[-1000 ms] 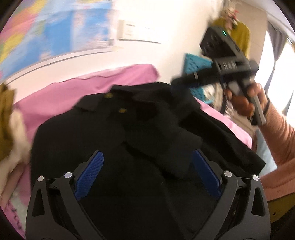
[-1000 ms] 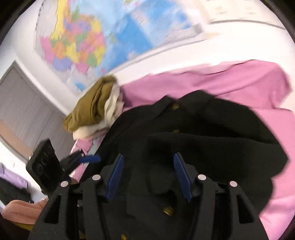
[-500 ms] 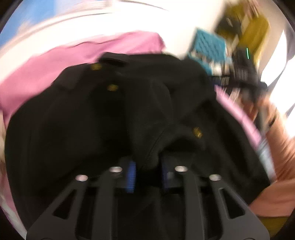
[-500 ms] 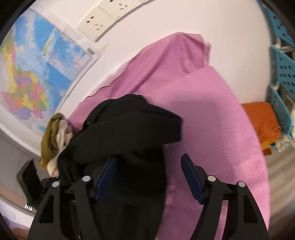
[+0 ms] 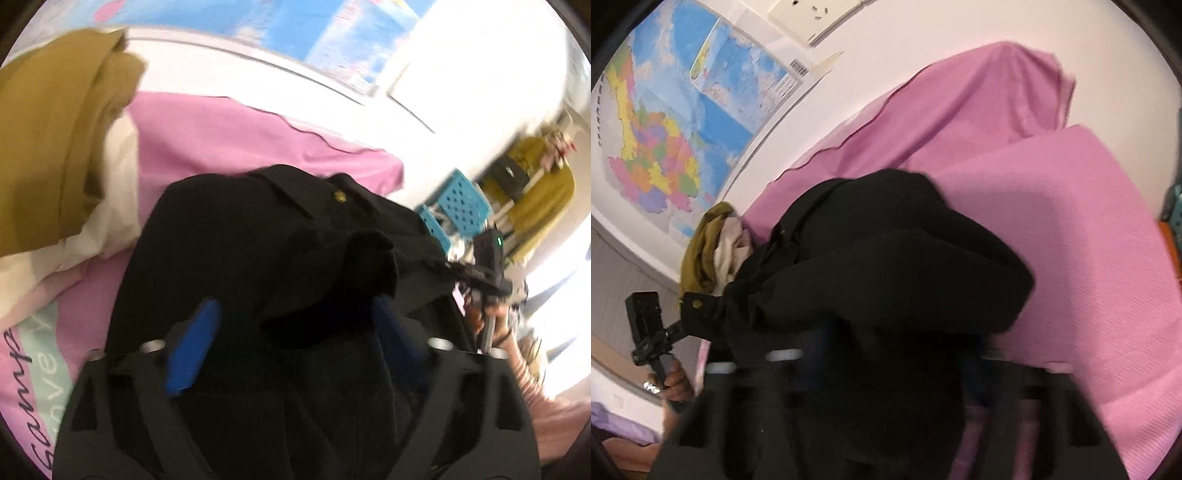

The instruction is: Fold large clothes

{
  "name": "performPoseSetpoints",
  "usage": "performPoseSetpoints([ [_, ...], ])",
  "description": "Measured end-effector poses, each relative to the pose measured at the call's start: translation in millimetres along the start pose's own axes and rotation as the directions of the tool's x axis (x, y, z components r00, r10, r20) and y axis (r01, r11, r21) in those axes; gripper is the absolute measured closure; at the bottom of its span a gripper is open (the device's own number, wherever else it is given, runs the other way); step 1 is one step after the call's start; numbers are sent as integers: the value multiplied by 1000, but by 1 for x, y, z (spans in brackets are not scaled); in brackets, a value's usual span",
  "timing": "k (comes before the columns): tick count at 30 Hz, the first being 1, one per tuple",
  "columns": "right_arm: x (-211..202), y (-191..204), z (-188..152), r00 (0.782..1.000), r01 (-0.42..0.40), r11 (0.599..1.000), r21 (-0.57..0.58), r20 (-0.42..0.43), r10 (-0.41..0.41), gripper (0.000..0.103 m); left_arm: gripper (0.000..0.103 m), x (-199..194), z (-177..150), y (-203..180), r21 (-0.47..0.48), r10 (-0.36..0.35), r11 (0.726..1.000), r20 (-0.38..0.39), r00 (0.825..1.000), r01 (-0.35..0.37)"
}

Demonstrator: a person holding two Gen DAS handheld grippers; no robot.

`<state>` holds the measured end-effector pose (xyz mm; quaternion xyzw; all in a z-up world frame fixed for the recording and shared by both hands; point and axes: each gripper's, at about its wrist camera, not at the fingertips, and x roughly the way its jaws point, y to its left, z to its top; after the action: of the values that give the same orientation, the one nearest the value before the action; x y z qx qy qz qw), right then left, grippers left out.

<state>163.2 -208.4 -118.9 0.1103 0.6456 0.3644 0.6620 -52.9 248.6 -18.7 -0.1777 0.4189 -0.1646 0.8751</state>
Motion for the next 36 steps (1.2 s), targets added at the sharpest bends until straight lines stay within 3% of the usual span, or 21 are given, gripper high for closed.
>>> performPoseSetpoints([
  [3, -6, 5, 1, 1000, 12, 1000, -19, 7, -12, 87, 7, 12, 6, -3, 32, -17, 999, -25, 1000, 18],
  [9, -50, 17, 11, 993, 82, 996, -40, 83, -79, 95, 10, 32, 14, 0, -11, -73, 997, -49, 996, 73],
  [12, -66, 17, 18, 987, 132, 990, -49, 100, -127, 96, 26, 47, 13, -9, 18, -67, 997, -75, 995, 68],
  [14, -71, 18, 22, 983, 159, 985, -61, 106, -152, 96, 49, 59, 12, -16, 38, -69, 997, -102, 992, 73],
  [17, -78, 20, 27, 975, 203, 976, -78, 110, -194, 96, 67, 72, 10, -23, 46, -82, 995, -124, 989, 89],
  [22, -118, 19, 32, 954, 235, 970, -55, 202, -220, 97, 74, 81, 9, -36, 54, -125, 990, -135, 983, 134],
  [23, -124, 15, 32, 949, 239, 970, -36, 223, -225, 97, 74, 83, 7, -38, 58, -133, 988, -142, 981, 142],
  [25, -113, 5, 28, 948, 274, 961, -35, 176, -264, 96, 72, 89, 5, -41, 67, -125, 988, -161, 979, 137],
  [27, -88, -3, 23, 938, 338, 940, -44, 96, -333, 91, 54, 96, 3, -43, 77, -84, 992, -169, 982, 98],
  [29, -65, -10, 19, 943, 332, 941, -61, 19, -332, 74, 45, 99, 5, -43, 69, -64, 995, -168, 984, 77],
  [30, -60, -9, 18, 948, 319, 945, -73, 8, -319, 55, 43, 98, 7, -44, 72, -65, 994, -168, 984, 77],
  [32, -55, -2, 18, 943, 331, 936, -122, 12, -332, 42, 25, 96, 12, -50, 89, -39, 995, -150, 988, 53],
  [34, -59, 3, 21, 947, 322, 937, -137, 32, -321, 38, 22, 96, 18, -57, 107, -16, 994, -126, 992, 30],
  [36, -62, 7, 25, 952, 305, 943, -133, 40, -302, 37, 30, 99, 24, -63, 131, 20, 991, -106, 994, -6],
])
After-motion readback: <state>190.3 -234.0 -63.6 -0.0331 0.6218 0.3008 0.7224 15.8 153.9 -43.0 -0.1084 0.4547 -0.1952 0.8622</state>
